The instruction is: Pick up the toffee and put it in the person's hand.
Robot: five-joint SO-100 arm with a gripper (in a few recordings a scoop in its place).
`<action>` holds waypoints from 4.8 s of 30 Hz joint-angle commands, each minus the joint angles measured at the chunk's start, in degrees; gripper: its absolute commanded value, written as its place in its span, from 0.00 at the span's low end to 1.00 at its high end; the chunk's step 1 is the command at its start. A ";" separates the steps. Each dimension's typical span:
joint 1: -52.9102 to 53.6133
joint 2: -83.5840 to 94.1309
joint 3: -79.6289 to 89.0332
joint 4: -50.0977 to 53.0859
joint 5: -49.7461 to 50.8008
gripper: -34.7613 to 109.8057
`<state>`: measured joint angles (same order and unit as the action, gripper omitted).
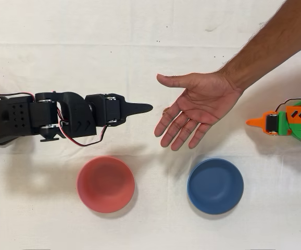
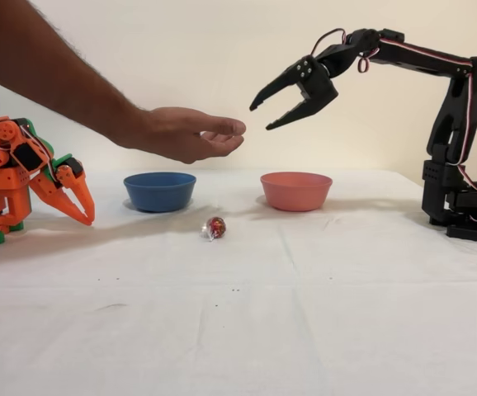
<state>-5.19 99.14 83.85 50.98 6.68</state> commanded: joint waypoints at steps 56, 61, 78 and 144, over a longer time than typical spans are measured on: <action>2.02 -50.80 -39.55 3.08 9.23 0.37; 2.02 -51.94 -39.64 1.32 10.20 0.38; 2.90 -53.79 -38.41 1.41 13.80 0.39; -1.76 -37.62 -38.94 9.23 5.54 0.34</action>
<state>-6.50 48.96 44.91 58.10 12.57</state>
